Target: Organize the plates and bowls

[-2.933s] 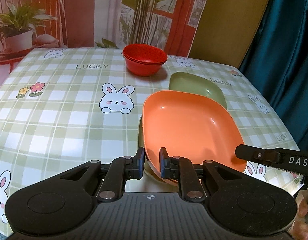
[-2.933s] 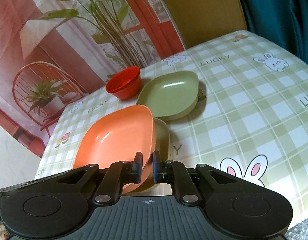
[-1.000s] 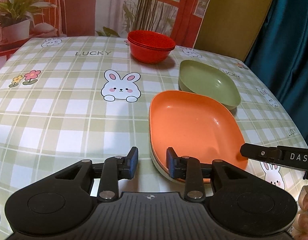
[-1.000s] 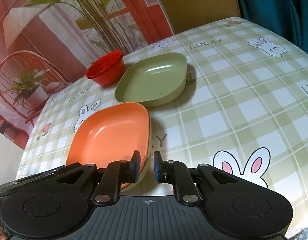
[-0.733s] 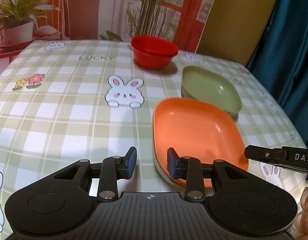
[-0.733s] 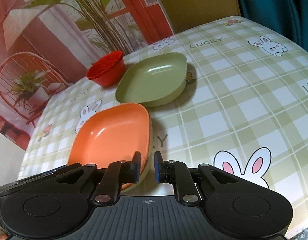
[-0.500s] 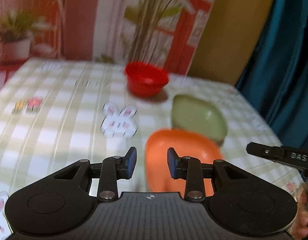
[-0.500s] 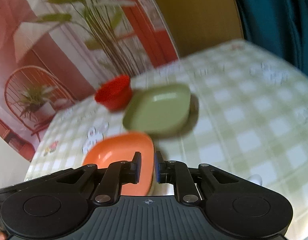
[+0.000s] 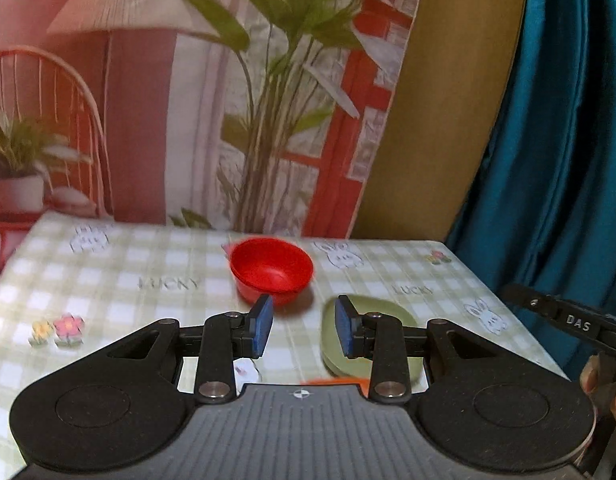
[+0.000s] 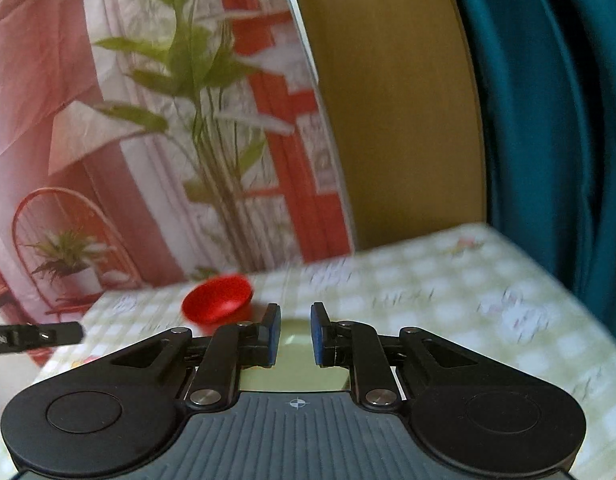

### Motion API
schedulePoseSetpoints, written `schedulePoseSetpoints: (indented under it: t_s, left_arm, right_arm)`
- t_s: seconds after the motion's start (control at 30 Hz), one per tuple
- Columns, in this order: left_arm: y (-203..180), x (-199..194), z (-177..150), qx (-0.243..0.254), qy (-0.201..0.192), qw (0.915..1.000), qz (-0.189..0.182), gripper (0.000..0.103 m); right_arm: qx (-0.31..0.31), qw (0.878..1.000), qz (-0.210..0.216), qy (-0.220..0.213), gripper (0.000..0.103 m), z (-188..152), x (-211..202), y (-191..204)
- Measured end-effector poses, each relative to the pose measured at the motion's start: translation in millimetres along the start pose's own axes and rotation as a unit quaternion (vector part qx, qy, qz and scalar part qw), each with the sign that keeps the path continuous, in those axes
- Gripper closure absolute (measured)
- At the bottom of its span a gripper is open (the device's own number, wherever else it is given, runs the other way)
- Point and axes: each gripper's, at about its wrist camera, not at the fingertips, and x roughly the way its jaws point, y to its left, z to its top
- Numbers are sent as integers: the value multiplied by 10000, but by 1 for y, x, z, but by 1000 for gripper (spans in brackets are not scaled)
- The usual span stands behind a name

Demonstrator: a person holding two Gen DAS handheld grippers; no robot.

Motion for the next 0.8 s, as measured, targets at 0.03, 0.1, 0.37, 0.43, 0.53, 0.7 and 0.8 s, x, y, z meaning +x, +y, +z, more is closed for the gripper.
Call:
schedulePoseSetpoints:
  t_s: [0.03, 0.1, 0.37, 0.43, 0.53, 0.7, 0.8]
  left_arm:
    - [1, 1, 3, 34, -32, 10000, 57, 67]
    - [5, 6, 8, 55, -68, 9999, 133, 67]
    - [17, 27, 26, 151, 8, 9994, 317, 67]
    - [16, 32, 32, 219, -42, 9991, 350, 67]
    - [14, 38, 37, 291, -60, 9988, 388, 67]
    - [11, 47, 37, 212, -42, 9990, 389, 66]
    - [9, 56, 32, 178, 47, 9992, 366, 60]
  right_arm:
    - [-130, 9998, -63, -100, 83, 2, 1, 0]
    - [-309, 9992, -158, -215, 83, 5, 4, -1]
    - [-278, 9993, -164, 163, 83, 5, 39, -18]
    - [-298, 9991, -201, 231, 83, 5, 45, -20]
    - [-303, 9991, -225, 204, 83, 10, 51, -25]
    - [-60, 9995, -245, 195, 82, 18, 58, -41]
    - [33, 9995, -227, 217, 82, 17, 63, -49]
